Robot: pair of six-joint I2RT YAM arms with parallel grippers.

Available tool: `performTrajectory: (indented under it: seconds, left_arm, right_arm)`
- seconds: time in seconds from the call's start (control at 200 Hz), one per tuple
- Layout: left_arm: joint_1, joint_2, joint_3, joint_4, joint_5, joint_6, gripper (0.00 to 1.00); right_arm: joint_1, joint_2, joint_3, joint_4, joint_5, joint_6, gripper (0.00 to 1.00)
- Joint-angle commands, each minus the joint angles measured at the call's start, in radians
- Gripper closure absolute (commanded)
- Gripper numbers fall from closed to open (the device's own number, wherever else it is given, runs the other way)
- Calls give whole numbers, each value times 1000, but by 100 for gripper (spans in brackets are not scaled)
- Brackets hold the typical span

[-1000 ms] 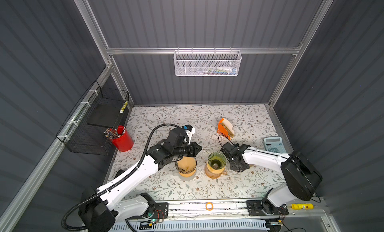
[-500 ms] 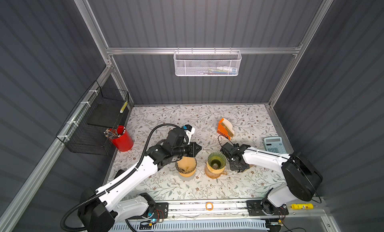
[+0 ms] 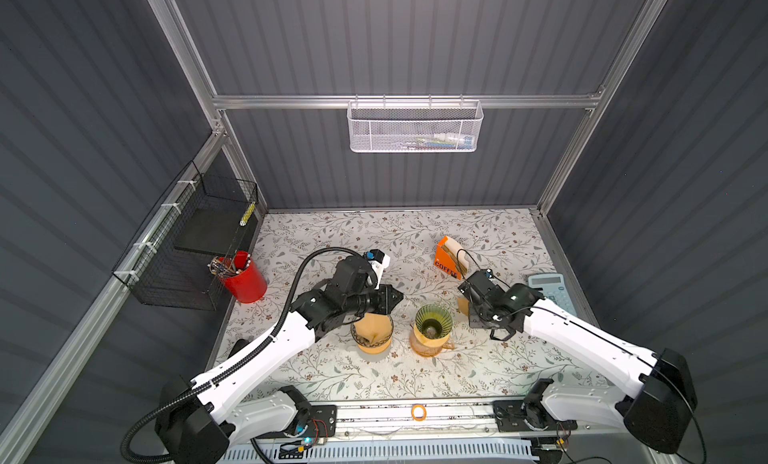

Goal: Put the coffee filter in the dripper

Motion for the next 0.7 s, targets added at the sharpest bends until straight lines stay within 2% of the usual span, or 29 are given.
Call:
performTrajectory:
  seconds: [0.0, 0.175, 0.36, 0.695]
  left_arm:
    - [5, 5, 26, -18, 27, 26, 84]
    - [4, 9, 33, -22, 44, 24, 84]
    - [4, 17, 47, -48, 54, 33, 84]
    - [4, 9, 51, -68, 32, 28, 83]
  right_arm:
    - [1, -35, 62, -78, 20, -17, 100]
    - [0, -51, 171, -120, 38, -50, 100]
    - [0, -60, 312, -152, 7, -99, 100]
    - [19, -71, 468, -130, -222, -125, 100]
